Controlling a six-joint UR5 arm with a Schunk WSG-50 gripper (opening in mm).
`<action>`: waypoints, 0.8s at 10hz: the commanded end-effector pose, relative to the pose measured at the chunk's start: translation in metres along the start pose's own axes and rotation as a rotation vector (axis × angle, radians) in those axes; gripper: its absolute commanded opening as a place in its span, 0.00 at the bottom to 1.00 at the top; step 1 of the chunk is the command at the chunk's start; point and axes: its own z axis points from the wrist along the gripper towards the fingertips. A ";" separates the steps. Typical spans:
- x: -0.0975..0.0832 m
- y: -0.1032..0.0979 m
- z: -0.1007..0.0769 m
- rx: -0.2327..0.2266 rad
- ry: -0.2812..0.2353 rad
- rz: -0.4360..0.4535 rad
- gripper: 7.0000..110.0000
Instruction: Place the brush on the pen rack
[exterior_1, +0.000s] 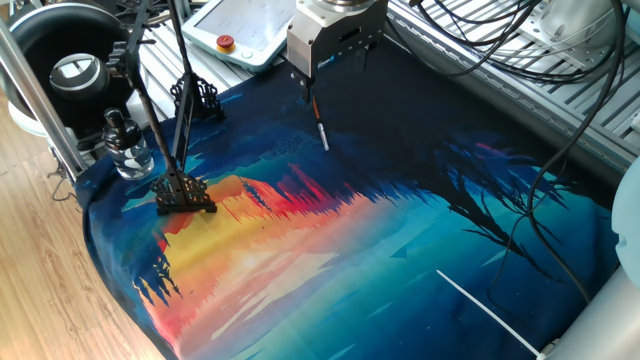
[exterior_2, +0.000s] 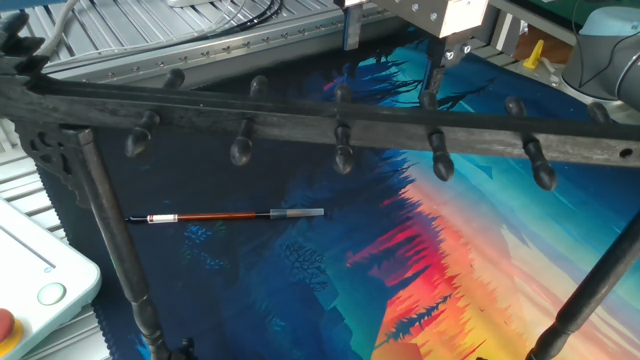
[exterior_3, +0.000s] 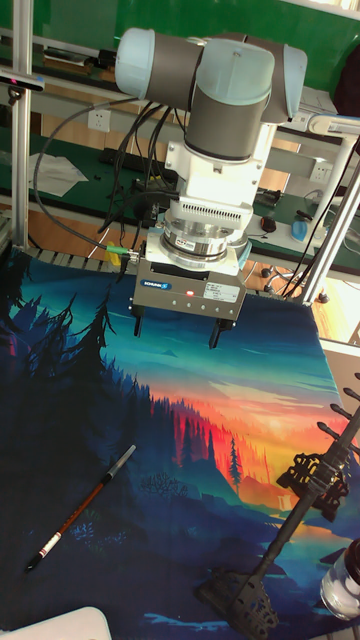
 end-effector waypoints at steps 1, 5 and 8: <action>0.020 0.024 -0.002 -0.075 0.090 0.282 0.99; 0.019 0.024 -0.001 -0.074 0.090 0.283 0.00; 0.019 0.024 -0.001 -0.073 0.090 0.283 0.00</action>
